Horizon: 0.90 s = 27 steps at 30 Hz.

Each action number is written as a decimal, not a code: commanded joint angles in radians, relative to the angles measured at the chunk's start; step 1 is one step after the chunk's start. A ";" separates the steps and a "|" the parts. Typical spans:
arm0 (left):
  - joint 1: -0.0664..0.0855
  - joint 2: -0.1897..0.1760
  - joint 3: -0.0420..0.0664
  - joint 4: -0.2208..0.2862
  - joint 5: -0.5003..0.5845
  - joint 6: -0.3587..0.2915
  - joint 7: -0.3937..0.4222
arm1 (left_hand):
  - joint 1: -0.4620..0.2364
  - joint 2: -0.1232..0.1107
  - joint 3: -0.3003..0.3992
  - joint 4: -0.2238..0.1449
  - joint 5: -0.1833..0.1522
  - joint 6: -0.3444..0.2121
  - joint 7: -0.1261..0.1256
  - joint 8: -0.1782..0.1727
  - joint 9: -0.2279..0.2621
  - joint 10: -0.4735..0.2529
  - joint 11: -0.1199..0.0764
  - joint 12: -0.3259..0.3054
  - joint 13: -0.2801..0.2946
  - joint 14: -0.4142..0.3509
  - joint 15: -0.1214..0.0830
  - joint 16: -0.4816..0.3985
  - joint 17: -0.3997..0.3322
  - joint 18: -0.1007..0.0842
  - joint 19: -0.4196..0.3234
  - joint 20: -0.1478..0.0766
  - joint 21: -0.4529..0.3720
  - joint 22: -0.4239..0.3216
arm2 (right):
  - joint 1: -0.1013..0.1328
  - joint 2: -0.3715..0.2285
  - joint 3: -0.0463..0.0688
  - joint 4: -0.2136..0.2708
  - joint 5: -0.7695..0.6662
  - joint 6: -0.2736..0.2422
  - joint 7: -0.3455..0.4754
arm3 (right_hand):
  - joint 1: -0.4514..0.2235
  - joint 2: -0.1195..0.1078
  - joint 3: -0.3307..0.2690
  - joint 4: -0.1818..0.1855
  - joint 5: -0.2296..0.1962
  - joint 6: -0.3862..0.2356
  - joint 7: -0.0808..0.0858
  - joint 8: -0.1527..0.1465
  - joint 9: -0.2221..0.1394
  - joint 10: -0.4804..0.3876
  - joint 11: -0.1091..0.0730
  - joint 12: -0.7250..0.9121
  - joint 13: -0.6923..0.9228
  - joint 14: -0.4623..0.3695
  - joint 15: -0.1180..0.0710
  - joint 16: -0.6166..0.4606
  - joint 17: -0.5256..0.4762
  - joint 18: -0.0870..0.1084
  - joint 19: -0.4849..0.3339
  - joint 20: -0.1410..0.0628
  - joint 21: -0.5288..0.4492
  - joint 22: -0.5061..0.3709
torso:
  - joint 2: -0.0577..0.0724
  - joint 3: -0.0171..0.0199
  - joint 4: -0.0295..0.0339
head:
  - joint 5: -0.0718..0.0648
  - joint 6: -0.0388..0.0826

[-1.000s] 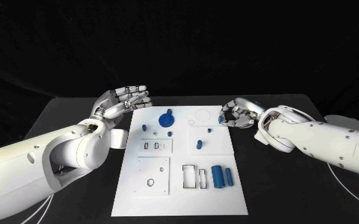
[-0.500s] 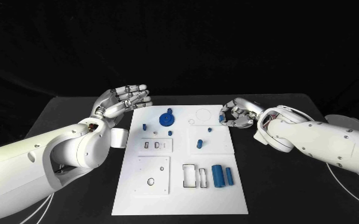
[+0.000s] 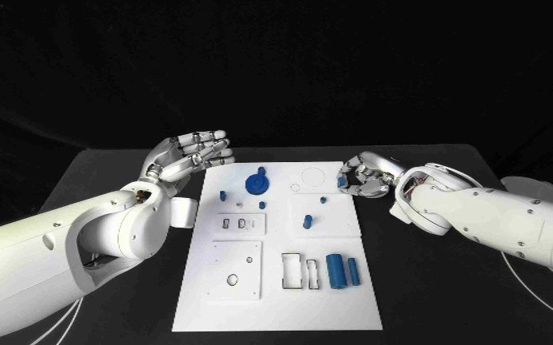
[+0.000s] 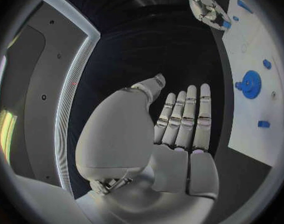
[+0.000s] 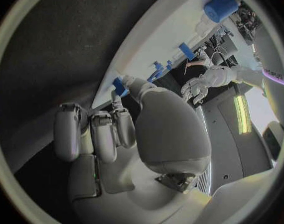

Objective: Assemble the parts on the task board

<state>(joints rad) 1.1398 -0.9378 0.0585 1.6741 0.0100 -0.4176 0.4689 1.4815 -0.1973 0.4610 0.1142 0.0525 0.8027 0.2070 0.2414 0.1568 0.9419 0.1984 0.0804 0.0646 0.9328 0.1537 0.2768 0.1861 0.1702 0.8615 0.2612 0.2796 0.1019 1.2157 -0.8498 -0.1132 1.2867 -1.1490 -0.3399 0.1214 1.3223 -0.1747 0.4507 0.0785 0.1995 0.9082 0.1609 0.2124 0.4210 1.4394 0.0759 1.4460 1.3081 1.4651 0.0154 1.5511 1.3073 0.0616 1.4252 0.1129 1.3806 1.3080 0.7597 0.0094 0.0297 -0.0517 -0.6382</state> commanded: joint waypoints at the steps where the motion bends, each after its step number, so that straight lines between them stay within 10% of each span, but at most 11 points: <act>1: 0.001 0.002 0.001 0.001 0.001 0.014 0.007 | -0.011 0.000 -0.002 -0.006 -0.003 -0.001 0.044 -0.004 -0.001 0.004 0.002 -0.004 0.000 0.002 0.001 -0.006 0.001 0.013 0.006 -0.002 0.003 -0.001 | -0.001 0.002 0.000 -0.001 -0.011 0.008 -0.006 | -0.001 0.013 0.010 -0.002 -0.005 0.017 -0.004 0.009 0.003 0.006 -0.002 0.006 0.108 0.093 -0.011 0.005 0.208 -0.005 0.009 -0.002 0.006 0.059 | 0.000 -0.0001 -0.0003 | 0.001 -0.002; 9: 0.001 0.006 0.001 -0.005 0.000 0.015 0.006 | -0.011 0.000 -0.002 -0.006 -0.003 -0.001 0.044 -0.004 -0.001 0.004 0.002 -0.004 0.000 0.002 0.001 -0.006 0.001 0.013 0.006 -0.002 0.003 -0.001 | -0.002 0.004 0.000 -0.001 -0.011 -0.028 -0.003 | -0.002 0.044 0.046 -0.021 -0.055 0.079 -0.034 0.052 0.026 0.019 -0.028 0.014 0.120 0.095 -0.034 0.006 0.213 -0.008 0.016 -0.021 0.012 0.070 | 0.001 -0.0006 -0.0021 | -0.001 -0.004; 27: 0.000 0.007 0.001 -0.016 0.002 0.016 0.005 | -0.011 0.000 -0.002 -0.006 -0.003 -0.001 0.044 -0.004 -0.001 0.004 0.002 -0.004 0.000 0.002 0.001 -0.006 0.001 0.013 0.006 -0.002 0.003 -0.001 | 0.001 -0.015 0.003 0.100 -0.028 -0.132 -0.049 | -0.017 0.052 0.068 -0.034 -0.035 0.088 -0.044 0.073 0.039 0.025 -0.038 0.016 0.124 0.096 -0.044 0.008 0.218 -0.011 0.025 -0.032 0.021 0.082 | -0.011 -0.0050 -0.0026 | 0.008 -0.006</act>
<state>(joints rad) 1.1395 -0.9332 0.0585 1.6581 0.0100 -0.4175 0.4679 1.4815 -0.1973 0.4609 0.1142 0.0525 0.8027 0.2069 0.2414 0.1568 0.9419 0.1985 0.0805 0.0646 0.9328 0.1537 0.2768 0.1859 0.1702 0.8615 0.2611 0.2796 0.1021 1.2156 -0.8645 -0.1114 1.3769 -1.1602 -0.4381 0.1017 1.3120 -0.1247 0.5139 0.0426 0.1610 0.9773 0.1334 0.2704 0.4349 1.4631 0.0462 1.4562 1.3078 1.4649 -0.0200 1.5550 1.3073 0.0616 1.4503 0.0876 1.3959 1.3076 0.7536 0.0072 0.0286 -0.0462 -0.6447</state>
